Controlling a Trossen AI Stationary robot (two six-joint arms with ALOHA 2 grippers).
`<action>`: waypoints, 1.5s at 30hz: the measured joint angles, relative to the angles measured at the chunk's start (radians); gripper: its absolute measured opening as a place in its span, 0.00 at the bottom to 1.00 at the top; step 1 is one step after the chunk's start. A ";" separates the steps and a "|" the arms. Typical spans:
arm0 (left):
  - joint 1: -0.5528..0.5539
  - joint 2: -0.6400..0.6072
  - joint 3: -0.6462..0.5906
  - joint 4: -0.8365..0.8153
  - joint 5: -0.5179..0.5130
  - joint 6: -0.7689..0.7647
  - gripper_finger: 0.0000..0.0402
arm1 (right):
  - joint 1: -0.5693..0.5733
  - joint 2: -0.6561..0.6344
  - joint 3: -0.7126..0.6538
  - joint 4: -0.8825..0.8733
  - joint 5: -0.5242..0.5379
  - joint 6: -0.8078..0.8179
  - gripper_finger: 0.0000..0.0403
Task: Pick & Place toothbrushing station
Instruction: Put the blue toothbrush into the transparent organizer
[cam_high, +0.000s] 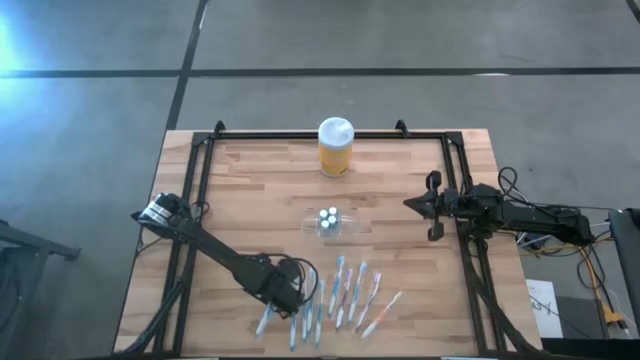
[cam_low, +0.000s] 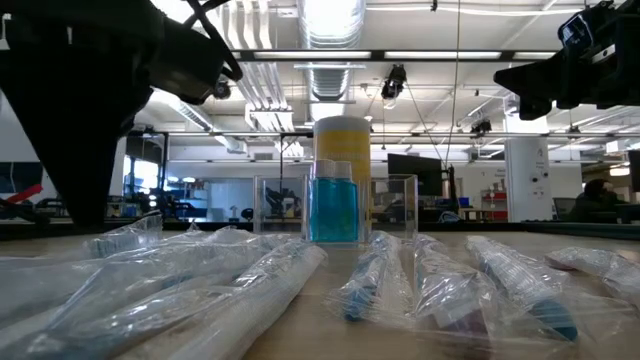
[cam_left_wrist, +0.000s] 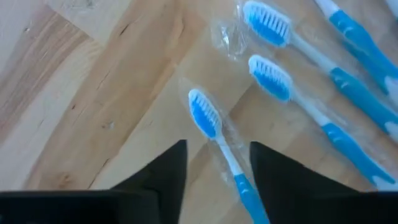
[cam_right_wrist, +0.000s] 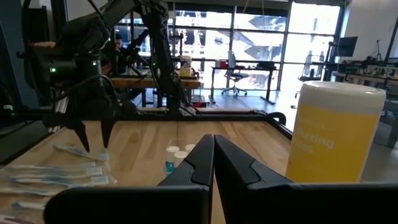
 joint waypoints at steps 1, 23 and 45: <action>0.000 0.000 -0.002 0.006 -0.002 -0.013 0.50 | 0.000 0.000 0.000 0.000 0.000 0.000 0.02; 0.008 0.006 -0.162 0.166 0.062 -0.023 0.41 | 0.000 0.005 0.000 0.002 0.000 -0.004 0.02; 0.041 -0.381 -0.174 0.217 -0.514 0.545 0.02 | 0.000 0.008 0.000 -0.014 0.000 0.056 0.02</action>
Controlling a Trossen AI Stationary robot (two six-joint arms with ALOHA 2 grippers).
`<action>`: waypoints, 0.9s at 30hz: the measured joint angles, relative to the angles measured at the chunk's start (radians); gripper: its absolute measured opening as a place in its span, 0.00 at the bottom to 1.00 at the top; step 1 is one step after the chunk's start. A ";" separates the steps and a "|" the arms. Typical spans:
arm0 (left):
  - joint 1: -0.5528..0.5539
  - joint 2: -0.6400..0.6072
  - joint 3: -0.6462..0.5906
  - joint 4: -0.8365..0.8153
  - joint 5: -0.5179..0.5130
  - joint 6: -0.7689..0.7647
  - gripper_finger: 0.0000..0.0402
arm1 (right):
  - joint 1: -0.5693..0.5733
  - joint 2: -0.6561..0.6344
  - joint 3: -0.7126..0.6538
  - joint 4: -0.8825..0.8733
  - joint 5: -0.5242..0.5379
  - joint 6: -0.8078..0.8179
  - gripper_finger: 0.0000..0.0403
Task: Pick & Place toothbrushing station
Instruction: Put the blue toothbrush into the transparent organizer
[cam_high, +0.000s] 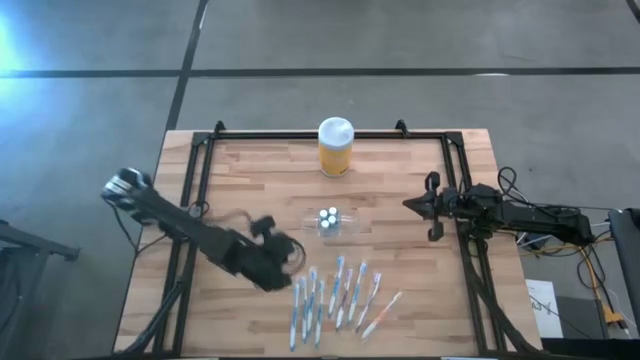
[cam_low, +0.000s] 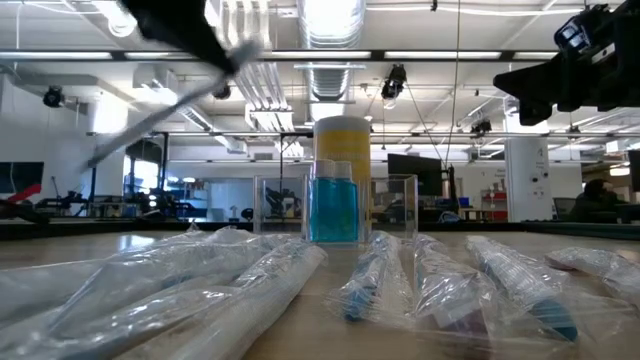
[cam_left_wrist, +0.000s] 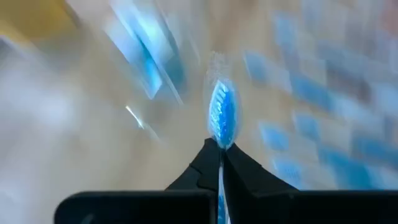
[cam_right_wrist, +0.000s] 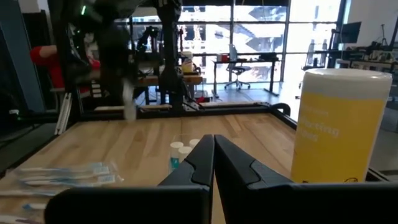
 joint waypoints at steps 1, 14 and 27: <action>0.001 -0.049 -0.014 0.045 -0.057 0.048 0.01 | 0.000 0.001 0.000 0.000 0.000 0.007 0.02; 0.267 -0.478 -0.666 1.381 0.446 0.768 0.01 | 0.000 0.046 0.000 -0.015 0.000 0.017 0.02; 0.556 -0.497 -0.814 1.522 0.680 0.723 0.01 | 0.000 0.131 0.000 -0.021 0.000 0.024 0.02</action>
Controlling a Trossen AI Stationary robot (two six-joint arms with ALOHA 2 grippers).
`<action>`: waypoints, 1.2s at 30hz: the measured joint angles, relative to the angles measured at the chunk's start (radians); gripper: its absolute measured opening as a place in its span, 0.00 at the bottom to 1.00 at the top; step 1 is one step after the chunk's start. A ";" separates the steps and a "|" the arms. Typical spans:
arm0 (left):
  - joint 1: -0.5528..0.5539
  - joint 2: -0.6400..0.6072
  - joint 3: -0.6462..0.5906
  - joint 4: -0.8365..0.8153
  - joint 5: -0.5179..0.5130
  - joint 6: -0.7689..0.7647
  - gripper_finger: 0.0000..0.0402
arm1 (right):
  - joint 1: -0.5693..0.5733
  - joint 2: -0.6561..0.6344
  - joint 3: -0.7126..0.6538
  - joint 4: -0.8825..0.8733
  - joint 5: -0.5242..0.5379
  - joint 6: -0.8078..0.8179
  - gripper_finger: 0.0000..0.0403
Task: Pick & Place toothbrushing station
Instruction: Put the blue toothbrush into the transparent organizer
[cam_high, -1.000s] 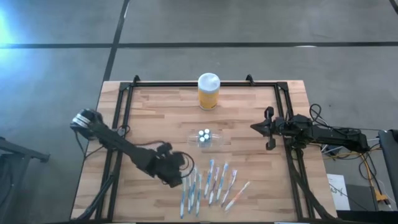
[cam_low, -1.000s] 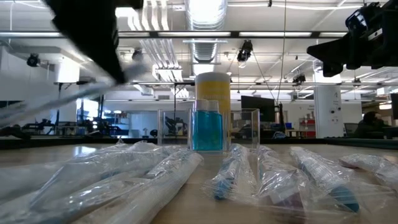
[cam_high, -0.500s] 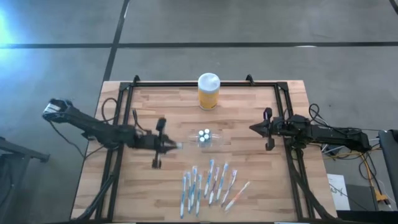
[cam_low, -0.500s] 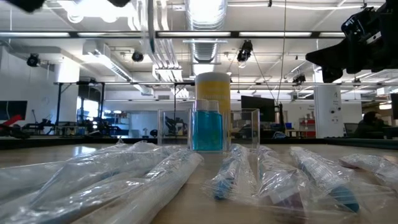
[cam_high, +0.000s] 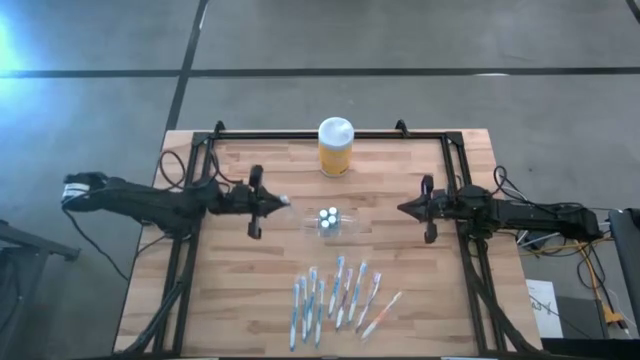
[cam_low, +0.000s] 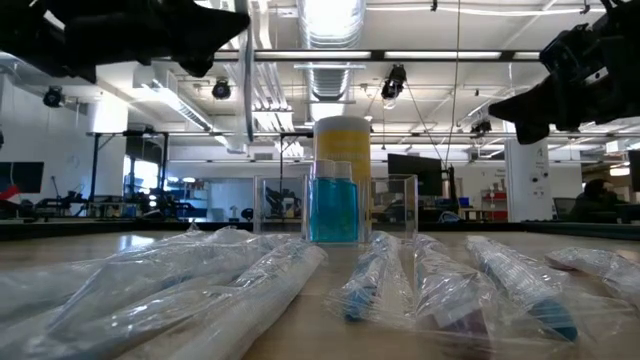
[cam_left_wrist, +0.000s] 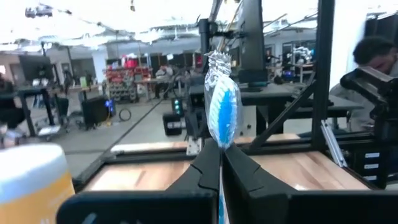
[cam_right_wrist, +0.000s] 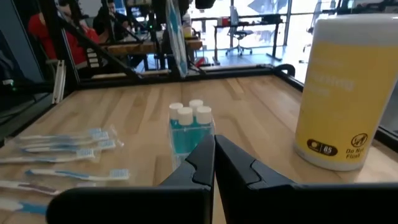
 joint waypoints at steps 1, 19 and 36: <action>0.013 0.000 0.005 0.001 0.013 0.005 0.01 | 0.000 0.007 0.000 0.005 0.000 0.000 0.02; 0.058 0.364 0.053 0.255 0.095 -0.011 0.01 | 0.000 0.043 0.000 0.272 -0.001 -0.013 0.02; 0.063 0.596 0.074 0.341 -0.143 -0.168 0.00 | 0.000 0.106 0.000 0.253 -0.001 0.040 0.02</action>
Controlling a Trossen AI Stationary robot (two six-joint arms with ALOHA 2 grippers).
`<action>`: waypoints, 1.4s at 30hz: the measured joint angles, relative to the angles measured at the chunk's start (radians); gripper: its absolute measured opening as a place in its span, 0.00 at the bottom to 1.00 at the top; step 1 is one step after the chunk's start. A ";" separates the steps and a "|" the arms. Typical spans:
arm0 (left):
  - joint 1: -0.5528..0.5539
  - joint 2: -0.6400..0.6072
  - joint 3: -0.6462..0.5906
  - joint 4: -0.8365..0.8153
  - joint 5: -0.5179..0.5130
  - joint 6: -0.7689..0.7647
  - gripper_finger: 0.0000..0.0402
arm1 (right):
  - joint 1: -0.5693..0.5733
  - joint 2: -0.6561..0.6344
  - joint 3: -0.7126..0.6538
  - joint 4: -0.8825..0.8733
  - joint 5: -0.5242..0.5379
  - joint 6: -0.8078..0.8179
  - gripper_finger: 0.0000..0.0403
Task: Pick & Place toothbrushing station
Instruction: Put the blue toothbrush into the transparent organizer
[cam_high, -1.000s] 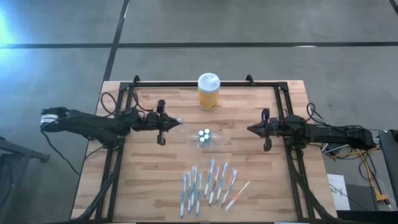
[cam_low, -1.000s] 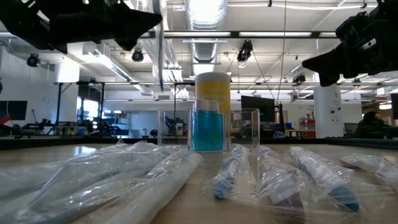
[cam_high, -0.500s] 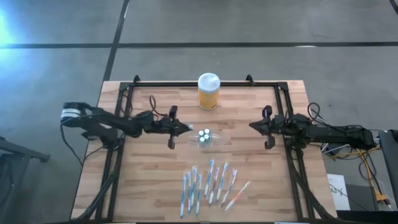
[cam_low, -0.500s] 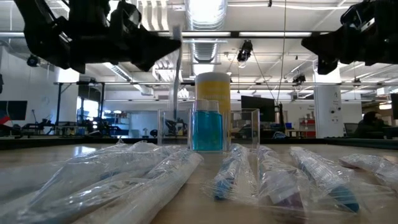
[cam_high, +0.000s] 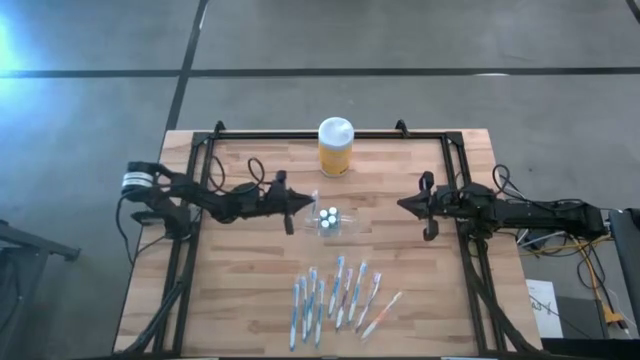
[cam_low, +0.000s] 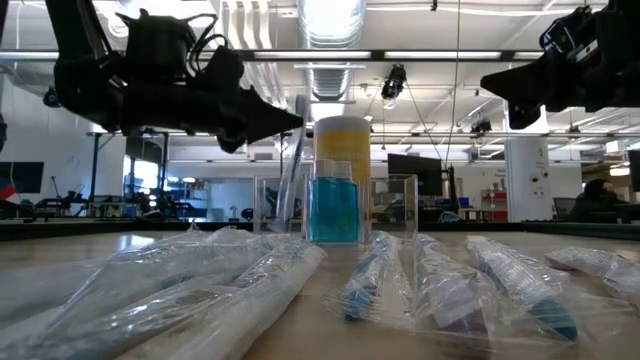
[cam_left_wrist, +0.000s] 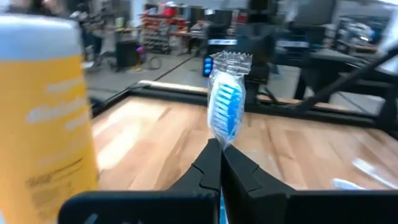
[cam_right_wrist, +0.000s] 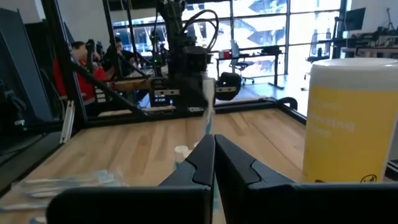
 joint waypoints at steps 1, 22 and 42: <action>0.000 0.005 0.000 0.001 -0.025 -0.018 0.00 | 0.000 0.002 0.000 0.000 0.000 -0.002 0.02; -0.003 0.027 -0.001 -0.068 -0.068 -0.050 0.09 | 0.000 0.002 0.000 0.002 0.002 -0.022 0.02; -0.010 0.005 0.000 -0.072 0.056 0.101 0.49 | 0.000 0.002 -0.001 0.002 0.002 -0.018 0.02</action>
